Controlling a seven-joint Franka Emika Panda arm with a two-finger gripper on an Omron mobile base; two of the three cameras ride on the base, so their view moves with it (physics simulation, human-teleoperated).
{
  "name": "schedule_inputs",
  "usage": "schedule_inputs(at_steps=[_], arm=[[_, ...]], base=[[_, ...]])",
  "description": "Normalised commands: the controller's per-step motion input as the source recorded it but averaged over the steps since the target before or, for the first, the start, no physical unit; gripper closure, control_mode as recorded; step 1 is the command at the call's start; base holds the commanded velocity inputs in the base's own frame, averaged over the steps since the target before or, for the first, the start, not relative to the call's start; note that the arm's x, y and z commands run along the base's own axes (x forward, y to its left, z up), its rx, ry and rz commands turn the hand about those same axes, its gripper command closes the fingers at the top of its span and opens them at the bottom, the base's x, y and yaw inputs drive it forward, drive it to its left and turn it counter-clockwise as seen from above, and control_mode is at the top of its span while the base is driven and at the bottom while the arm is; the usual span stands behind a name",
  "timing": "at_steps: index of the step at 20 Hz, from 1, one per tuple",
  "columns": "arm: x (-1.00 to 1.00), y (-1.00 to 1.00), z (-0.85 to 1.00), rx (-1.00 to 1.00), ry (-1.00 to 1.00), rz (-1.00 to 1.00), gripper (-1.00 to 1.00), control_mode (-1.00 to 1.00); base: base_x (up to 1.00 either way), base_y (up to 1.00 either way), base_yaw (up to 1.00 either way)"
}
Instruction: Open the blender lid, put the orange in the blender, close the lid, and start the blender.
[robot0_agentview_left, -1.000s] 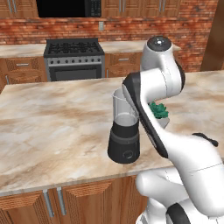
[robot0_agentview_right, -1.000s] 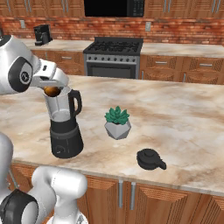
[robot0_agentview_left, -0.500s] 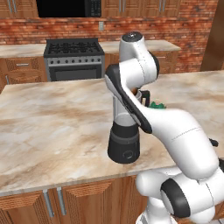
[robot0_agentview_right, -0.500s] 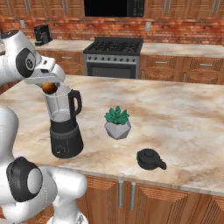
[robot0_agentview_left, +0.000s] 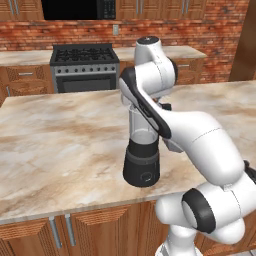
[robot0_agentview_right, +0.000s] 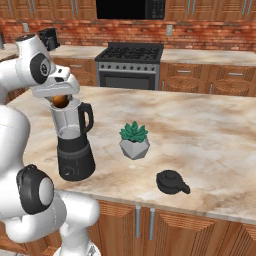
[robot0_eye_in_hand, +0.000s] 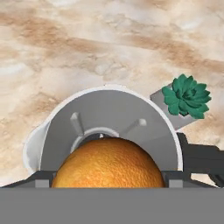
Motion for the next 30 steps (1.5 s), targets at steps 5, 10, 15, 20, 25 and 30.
schedule_inputs(at_steps=[5, 10, 15, 20, 25, 30], arm=[[0.15, 0.00, -0.51, 0.00, 0.11, 0.05, 1.00, -1.00], [0.00, 0.00, -0.79, 0.00, 0.11, 0.04, 1.00, -1.00], [0.00, 0.00, -0.50, 0.00, 0.02, 0.01, -1.00, -1.00], [0.00, -0.03, -0.18, 0.01, 0.00, 0.00, -1.00, -1.00], [0.00, -0.03, 0.02, 0.01, 0.00, 0.00, -1.00, -1.00], [0.00, 0.00, 0.22, 0.00, 0.00, 0.00, -1.00, -1.00]], base=[[0.00, 0.00, 0.00], [0.00, 0.00, 0.00], [0.00, 0.00, 0.00], [0.00, 0.00, 0.00], [0.00, 0.00, 0.00], [0.00, 0.00, 0.00]])
